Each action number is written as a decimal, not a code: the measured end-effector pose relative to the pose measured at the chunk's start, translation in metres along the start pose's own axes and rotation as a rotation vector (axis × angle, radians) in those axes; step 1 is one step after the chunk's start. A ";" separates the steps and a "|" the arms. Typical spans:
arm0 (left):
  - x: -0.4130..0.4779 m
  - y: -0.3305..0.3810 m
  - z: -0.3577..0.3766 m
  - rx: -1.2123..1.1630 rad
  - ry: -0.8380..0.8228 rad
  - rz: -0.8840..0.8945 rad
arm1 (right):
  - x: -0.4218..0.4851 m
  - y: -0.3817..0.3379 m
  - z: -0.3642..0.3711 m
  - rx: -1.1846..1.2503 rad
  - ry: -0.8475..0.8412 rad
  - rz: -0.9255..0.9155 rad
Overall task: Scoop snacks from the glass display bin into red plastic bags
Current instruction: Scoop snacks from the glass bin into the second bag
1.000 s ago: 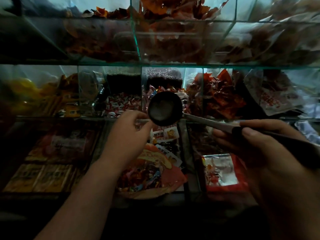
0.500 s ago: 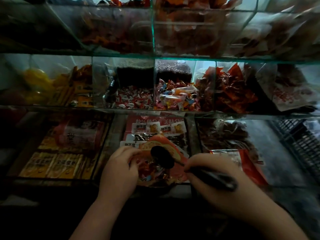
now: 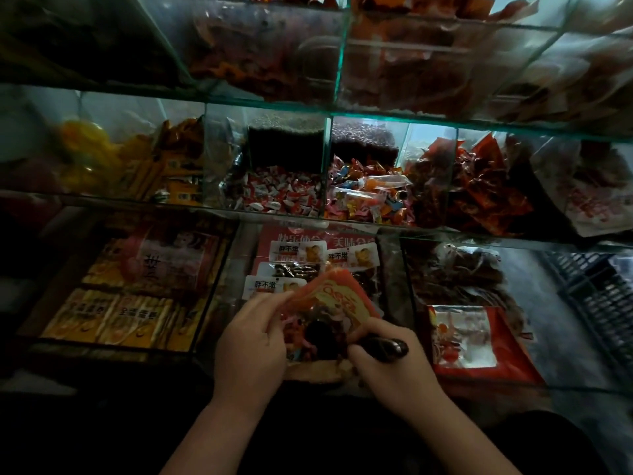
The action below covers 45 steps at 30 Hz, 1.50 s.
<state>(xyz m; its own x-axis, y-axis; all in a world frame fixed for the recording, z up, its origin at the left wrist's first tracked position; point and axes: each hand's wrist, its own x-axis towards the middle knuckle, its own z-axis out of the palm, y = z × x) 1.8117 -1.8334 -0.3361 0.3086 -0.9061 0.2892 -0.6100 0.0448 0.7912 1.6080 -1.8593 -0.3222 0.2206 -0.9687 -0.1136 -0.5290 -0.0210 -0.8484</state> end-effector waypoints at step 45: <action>-0.001 0.031 0.044 0.233 -0.299 -0.046 | -0.039 -0.008 -0.056 0.953 0.441 0.369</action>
<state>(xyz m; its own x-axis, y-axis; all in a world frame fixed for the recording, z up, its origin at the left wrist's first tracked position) 1.7602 -1.8493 -0.3353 0.1337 -0.9893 0.0587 -0.7605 -0.0645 0.6461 1.5581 -1.8352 -0.2823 -0.2316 -0.8834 -0.4074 0.3852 0.3013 -0.8723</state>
